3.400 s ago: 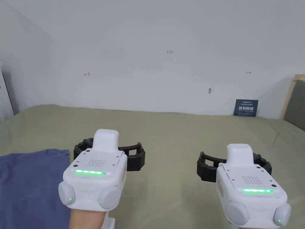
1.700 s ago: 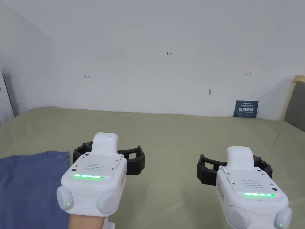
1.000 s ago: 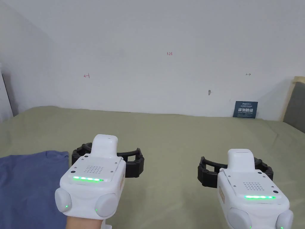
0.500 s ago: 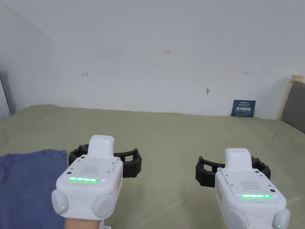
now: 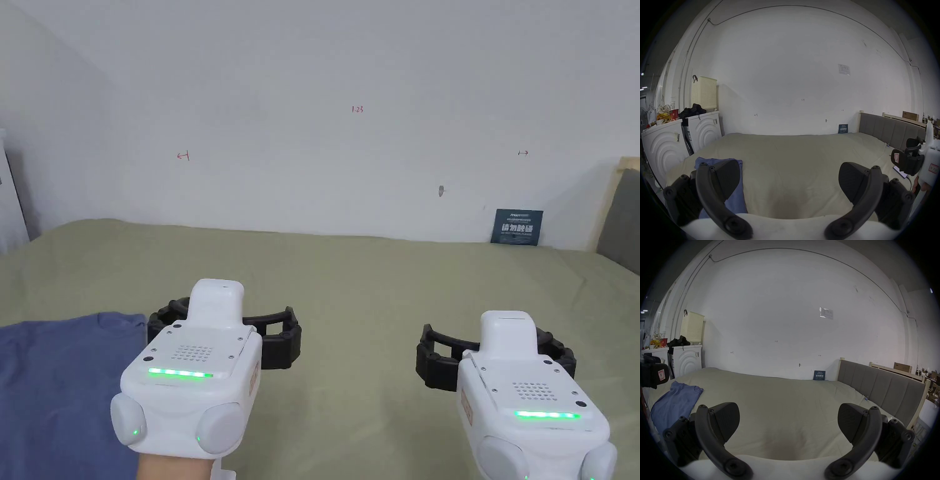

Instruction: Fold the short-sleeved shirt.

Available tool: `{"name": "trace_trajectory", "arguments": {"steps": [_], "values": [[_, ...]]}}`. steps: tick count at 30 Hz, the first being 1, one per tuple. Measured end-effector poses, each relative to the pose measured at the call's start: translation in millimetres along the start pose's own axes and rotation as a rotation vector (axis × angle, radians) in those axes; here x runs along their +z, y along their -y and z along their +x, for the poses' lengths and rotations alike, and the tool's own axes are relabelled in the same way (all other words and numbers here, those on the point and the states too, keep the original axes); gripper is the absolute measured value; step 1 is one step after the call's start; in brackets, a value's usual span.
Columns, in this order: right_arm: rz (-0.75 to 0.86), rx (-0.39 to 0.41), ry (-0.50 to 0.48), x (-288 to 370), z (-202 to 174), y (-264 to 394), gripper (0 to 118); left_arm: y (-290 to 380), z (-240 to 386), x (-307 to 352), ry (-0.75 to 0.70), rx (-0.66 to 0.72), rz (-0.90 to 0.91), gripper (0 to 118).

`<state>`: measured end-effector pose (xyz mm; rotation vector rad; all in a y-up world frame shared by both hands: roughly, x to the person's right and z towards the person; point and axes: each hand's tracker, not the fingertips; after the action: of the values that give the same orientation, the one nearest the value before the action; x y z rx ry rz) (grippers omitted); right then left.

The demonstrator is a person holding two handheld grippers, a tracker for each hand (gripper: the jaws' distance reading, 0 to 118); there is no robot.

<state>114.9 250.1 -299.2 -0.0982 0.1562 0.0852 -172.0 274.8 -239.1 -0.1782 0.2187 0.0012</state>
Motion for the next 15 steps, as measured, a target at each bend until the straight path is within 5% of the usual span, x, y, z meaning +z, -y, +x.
{"name": "trace_trajectory", "arguments": {"steps": [15], "values": [[0.018,0.012,0.023,0.9,-2.8,-1.6,118,2.5,-5.6,1.6,-0.030,0.008,0.002,118]]}}
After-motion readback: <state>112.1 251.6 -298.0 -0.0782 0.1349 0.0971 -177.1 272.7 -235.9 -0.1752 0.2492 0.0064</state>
